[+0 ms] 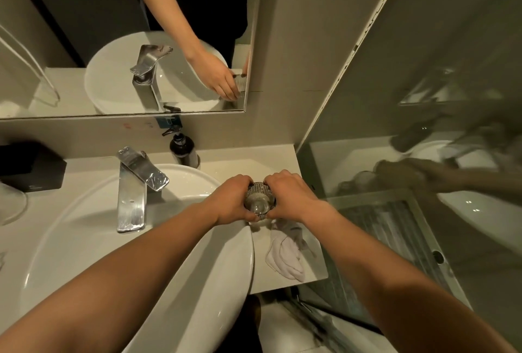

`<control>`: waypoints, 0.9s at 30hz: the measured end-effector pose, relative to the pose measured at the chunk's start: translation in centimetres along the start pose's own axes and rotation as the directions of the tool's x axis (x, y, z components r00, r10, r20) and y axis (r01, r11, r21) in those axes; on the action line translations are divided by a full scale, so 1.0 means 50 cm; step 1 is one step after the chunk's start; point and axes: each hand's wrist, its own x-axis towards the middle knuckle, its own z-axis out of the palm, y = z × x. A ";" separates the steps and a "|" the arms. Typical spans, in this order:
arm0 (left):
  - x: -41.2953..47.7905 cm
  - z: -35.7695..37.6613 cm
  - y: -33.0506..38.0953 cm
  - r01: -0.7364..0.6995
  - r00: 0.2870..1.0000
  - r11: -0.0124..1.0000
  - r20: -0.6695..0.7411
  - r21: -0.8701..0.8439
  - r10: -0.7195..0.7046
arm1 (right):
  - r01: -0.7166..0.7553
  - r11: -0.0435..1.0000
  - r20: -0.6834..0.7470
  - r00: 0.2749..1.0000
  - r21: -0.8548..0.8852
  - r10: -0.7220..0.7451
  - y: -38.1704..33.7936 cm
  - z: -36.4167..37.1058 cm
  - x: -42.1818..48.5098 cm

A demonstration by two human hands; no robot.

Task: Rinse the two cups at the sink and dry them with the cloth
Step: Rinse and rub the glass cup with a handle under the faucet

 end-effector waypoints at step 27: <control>0.060 0.016 0.097 -0.091 0.994 0.989 0.074 0.118 0.082 | -0.249 0.966 0.026 0.969 0.072 0.247 0.111 -0.050 -0.076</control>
